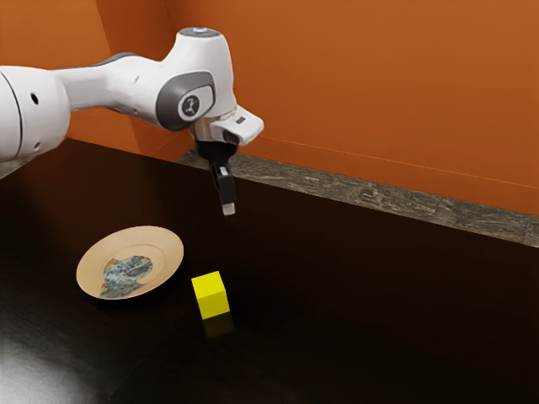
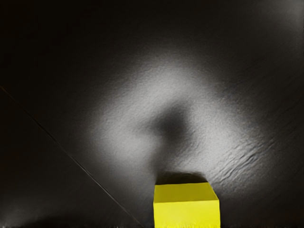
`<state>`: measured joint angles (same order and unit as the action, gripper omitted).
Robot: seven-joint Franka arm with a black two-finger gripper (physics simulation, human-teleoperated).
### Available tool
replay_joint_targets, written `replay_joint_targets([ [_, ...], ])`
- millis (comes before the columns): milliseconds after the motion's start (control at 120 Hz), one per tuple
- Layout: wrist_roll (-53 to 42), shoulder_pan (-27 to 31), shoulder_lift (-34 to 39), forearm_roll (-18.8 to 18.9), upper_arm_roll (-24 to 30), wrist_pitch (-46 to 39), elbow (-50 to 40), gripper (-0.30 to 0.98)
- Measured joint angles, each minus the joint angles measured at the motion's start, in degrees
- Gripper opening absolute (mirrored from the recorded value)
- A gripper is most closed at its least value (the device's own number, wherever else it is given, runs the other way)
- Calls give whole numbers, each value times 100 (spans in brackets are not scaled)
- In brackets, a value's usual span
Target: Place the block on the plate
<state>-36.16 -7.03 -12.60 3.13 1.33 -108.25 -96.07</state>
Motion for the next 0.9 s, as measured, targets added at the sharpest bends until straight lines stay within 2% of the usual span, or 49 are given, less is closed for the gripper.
replay_joint_targets([
  [133,-5,1,7,-2,-14,107,-39,69],
  [450,-12,51,-204,-76,-78,-46,-1042,69],
  [558,-14,67,-320,-287,-133,-307,-1382,69],
  [900,-29,239,-697,-694,-162,-1106,-1610,69],
])
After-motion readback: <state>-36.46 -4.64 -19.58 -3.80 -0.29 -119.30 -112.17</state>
